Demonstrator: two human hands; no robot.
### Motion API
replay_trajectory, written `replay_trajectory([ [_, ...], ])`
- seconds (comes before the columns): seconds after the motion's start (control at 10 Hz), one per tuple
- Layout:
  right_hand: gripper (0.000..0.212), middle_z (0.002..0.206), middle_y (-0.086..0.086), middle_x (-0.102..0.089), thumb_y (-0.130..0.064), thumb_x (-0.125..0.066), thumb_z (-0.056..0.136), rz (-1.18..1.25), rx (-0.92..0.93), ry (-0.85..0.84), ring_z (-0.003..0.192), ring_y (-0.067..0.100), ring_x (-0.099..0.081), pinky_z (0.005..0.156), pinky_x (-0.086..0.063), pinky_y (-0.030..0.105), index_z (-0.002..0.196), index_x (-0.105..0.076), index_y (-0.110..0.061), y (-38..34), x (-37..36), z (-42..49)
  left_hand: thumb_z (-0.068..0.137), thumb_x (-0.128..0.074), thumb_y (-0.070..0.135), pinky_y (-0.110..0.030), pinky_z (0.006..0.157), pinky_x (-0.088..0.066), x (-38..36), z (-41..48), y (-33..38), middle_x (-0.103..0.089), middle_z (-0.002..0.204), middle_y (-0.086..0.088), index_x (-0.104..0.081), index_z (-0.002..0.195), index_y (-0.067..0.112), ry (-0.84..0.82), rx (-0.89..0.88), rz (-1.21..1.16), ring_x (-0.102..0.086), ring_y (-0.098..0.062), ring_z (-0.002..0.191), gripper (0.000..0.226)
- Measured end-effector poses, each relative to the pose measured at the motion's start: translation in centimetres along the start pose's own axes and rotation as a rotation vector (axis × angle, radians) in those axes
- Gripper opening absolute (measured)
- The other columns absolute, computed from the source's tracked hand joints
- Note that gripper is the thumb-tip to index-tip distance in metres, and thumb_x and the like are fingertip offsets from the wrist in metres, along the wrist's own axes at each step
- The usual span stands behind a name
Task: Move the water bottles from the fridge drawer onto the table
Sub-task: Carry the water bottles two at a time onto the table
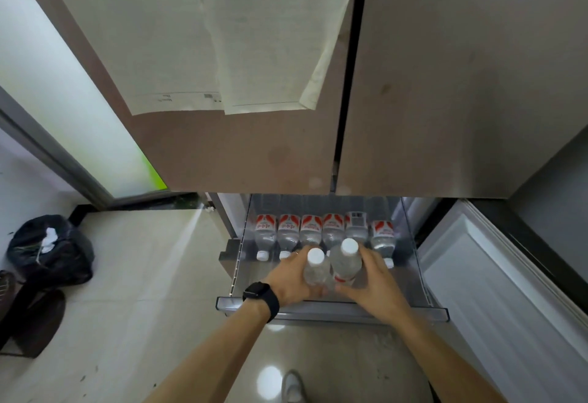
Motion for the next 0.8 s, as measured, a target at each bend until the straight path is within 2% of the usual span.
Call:
replay_trajectory([
  [0.1, 0.094, 0.135, -0.009, -0.047, -0.040, -0.090, 0.069, 0.047, -0.052, 0.011, 0.117, 0.009, -0.051, 0.095, -0.046, 0.028, 0.140, -0.029, -0.036, -0.4, -0.7, 1.3, 0.071, -0.079, 0.050, -0.031, 0.085, -0.055, -0.3, 0.7, -0.7, -0.060, 0.110, 0.015, -0.041, 0.119, 0.039, 0.014, 0.015, 0.003, -0.060, -0.009, 0.097, 0.062],
  [0.2, 0.086, 0.121, -0.011, -0.054, -0.032, -0.089, 0.071, 0.036, -0.051, 0.036, 0.108, 0.010, -0.058, 0.086, -0.047, 0.022, 0.134, -0.031, -0.030, -1.6, -0.8, 2.1, 0.076, -0.074, 0.045, -0.034, 0.078, -0.058, -0.4, 1.5, -0.7, -0.061, 0.099, 0.011, -0.043, 0.113, 0.035, 0.016, -0.012, 0.023, -0.061, -0.008, 0.086, 0.050],
  [0.3, 0.076, 0.118, -0.012, -0.059, -0.040, -0.089, 0.069, -0.017, -0.120, -0.016, 0.105, 0.005, -0.059, 0.089, -0.048, 0.021, 0.132, -0.047, -0.030, -0.7, -1.4, 2.7, 0.078, -0.069, 0.044, -0.038, 0.076, -0.059, -0.4, 2.0, -1.0, -0.063, 0.094, 0.009, -0.042, 0.112, 0.033, 0.033, -0.035, 0.052, -0.062, -0.011, 0.083, 0.045],
  [0.4, 0.012, 0.101, -0.003, -0.069, -0.026, -0.067, 0.096, -0.325, -0.675, 0.414, 0.090, 0.006, -0.069, 0.082, -0.055, 0.021, 0.106, -0.072, -0.022, 6.2, -3.2, 6.4, 0.074, -0.072, 0.046, -0.038, 0.077, -0.058, -0.5, 2.4, -1.4, -0.063, 0.102, 0.009, -0.041, 0.118, 0.032, 0.029, -0.046, 0.051, -0.064, -0.015, 0.088, 0.056],
  [0.5, 0.022, 0.087, -0.003, -0.071, -0.012, -0.050, 0.101, -0.463, -0.759, 0.377, 0.084, 0.012, -0.071, 0.082, -0.059, 0.031, 0.090, -0.067, -0.020, 7.2, -3.7, 6.2, 0.074, -0.076, 0.046, -0.034, 0.079, -0.054, -0.1, 2.6, -1.5, -0.063, 0.111, 0.006, -0.041, 0.124, 0.030, 0.042, -0.041, 0.009, -0.064, -0.019, 0.096, 0.063],
  [0.6, 0.026, 0.089, -0.014, -0.066, -0.038, -0.077, 0.074, -0.208, -0.297, 0.120, 0.083, 0.004, -0.064, 0.074, -0.055, 0.025, 0.095, -0.062, -0.033, -0.3, -0.9, 2.1, 0.076, -0.080, 0.043, -0.037, 0.084, -0.056, 0.9, 2.1, -1.3, -0.065, 0.115, 0.004, -0.041, 0.127, 0.031, 0.085, -0.043, -0.036, -0.065, -0.020, 0.100, 0.065],
  [0.7, 0.040, 0.090, -0.014, -0.068, -0.039, -0.082, 0.066, -0.106, -0.196, 0.179, 0.083, 0.003, -0.065, 0.070, -0.054, 0.023, 0.100, -0.061, -0.033, -3.0, 1.2, -0.2, 0.074, -0.081, 0.045, -0.039, 0.086, -0.056, 3.0, 1.1, -0.6, -0.067, 0.112, 0.002, -0.039, 0.130, 0.032, 0.129, -0.054, -0.016, -0.065, -0.021, 0.100, 0.071],
  [0.8, 0.035, 0.084, -0.014, -0.069, -0.036, -0.084, 0.067, -0.081, -0.127, 0.215, 0.079, 0.001, -0.066, 0.061, -0.047, 0.014, 0.094, -0.061, -0.033, -5.2, 2.9, -1.9, 0.073, -0.080, 0.051, -0.040, 0.086, -0.055, 5.5, -0.2, 0.8, -0.065, 0.112, 0.001, -0.039, 0.127, 0.034, 0.196, -0.101, 0.028, -0.063, -0.021, 0.101, 0.070],
])
Point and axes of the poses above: each hand's wrist, its own z-axis towards the middle knuckle, its own x-axis out of the back of the hand, y = z × x, the point moved 4 cm from there along z, towards the middle knuckle
